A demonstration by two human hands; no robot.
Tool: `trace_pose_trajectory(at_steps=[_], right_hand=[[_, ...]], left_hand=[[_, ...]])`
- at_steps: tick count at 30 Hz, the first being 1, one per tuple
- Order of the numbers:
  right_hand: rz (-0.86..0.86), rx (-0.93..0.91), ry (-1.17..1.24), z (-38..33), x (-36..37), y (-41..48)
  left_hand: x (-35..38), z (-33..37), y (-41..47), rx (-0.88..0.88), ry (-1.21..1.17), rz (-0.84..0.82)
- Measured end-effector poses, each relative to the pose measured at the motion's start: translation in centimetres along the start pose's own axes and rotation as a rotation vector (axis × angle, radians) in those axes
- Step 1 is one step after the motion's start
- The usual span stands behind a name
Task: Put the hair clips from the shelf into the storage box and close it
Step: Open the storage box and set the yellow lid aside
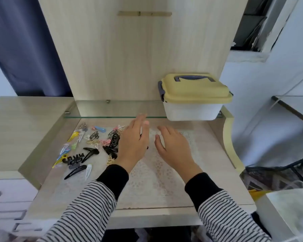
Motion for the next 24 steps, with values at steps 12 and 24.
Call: trace_pose_trajectory(at_steps=[12, 24], right_hand=[[0.257, 0.119, 0.438, 6.0, -11.1, 7.7], [-0.039, 0.837, 0.329, 19.6, -12.8, 13.1]], left_hand=[[1.8, 6.2, 8.6, -0.217, -0.603, -0.004], [4.4, 5.5, 16.4, -0.524, -0.645, -0.120]])
Point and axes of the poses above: each hand's wrist, its own y-axis towards the middle knuckle, its own x-axis out of the palm, z = x × y, the point moved 1 cm from there along y, towards the middle knuckle, and after that the axes turned 1 degree about z, right-handed, at the moved point
